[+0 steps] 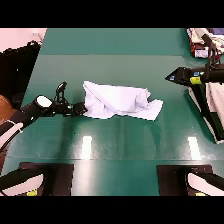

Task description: Fold the shirts.

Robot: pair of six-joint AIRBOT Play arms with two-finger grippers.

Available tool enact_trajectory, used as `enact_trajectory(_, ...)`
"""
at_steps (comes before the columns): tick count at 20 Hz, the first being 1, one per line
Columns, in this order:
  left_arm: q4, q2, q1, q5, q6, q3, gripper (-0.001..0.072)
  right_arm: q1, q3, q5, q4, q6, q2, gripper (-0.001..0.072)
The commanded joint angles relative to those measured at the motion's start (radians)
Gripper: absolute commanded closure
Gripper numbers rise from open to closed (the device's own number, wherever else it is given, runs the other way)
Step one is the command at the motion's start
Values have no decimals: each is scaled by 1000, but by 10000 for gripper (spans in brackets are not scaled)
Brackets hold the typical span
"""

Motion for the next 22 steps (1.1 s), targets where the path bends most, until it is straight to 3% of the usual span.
enact_trajectory(1,-85,-10,-1,46,56,11,597,-48,-56,45,-2,13,1,325)
enact_trajectory(2,-84,-9,-1,34,77,28,684,-74,-95,57,-3,19,1,325)
enact_trajectory(5,-76,-3,-1,-8,109,119,684,-136,-254,59,-3,18,-3,315)
enact_trajectory(6,-76,-3,-1,-25,126,150,684,-150,-303,46,-3,18,-10,226)
enact_trajectory(7,-75,-3,-1,-41,141,180,684,-156,-345,29,1,18,-24,195)
enact_trajectory(10,-75,-3,-1,-57,155,221,684,-127,-402,-24,9,13,-110,213)
enact_trajectory(11,-75,-3,-1,-58,155,221,684,-105,-401,-45,9,6,-143,261)
enact_trajectory(15,-50,-3,-1,-83,155,221,684,-3,-358,-141,8,6,-222,278)
enact_trajectory(16,-47,-3,-1,-84,155,221,684,13,-339,-156,7,6,-232,320)
enact_trajectory(19,-44,-3,-1,-84,155,221,684,28,-291,-186,-1,-5,-245,686)
enact_trajectory(22,21,0,41,-151,141,275,685,-5,-227,-166,-2,-19,-205,698)
